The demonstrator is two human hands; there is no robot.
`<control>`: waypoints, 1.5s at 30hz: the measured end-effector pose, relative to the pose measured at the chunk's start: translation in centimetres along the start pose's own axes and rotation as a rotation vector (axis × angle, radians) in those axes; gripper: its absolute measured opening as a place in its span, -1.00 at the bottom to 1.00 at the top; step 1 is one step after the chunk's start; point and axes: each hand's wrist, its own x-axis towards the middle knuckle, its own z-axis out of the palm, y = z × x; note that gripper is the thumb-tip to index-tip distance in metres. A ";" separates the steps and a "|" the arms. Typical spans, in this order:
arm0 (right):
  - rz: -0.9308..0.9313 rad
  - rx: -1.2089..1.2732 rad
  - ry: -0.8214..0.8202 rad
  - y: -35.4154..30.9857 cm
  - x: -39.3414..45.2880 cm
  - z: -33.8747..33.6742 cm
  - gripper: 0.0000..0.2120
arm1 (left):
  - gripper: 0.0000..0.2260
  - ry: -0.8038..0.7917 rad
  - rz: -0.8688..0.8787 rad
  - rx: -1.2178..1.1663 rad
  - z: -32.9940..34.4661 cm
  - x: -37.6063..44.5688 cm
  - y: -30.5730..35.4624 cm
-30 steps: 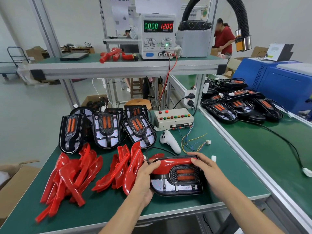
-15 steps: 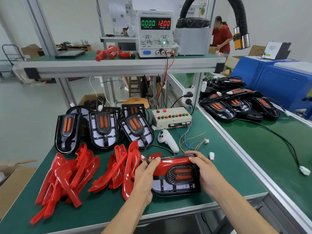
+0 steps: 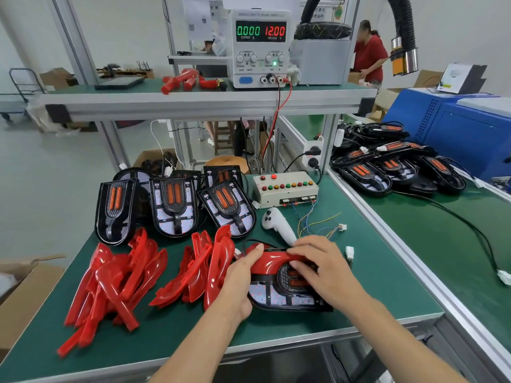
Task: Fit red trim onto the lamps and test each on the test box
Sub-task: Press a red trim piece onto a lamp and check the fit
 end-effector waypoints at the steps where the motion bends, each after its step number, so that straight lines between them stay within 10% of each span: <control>1: -0.035 -0.021 -0.065 0.1 0.6 -0.2 -0.80 | -0.51 -0.010 -0.011 -0.002 0.0 0.1 0.1; 45: 0.052 0.054 -0.297 0.3 2.6 -1.1 -0.88 | -0.59 -0.198 0.255 0.095 -1.2 -0.9 -0.8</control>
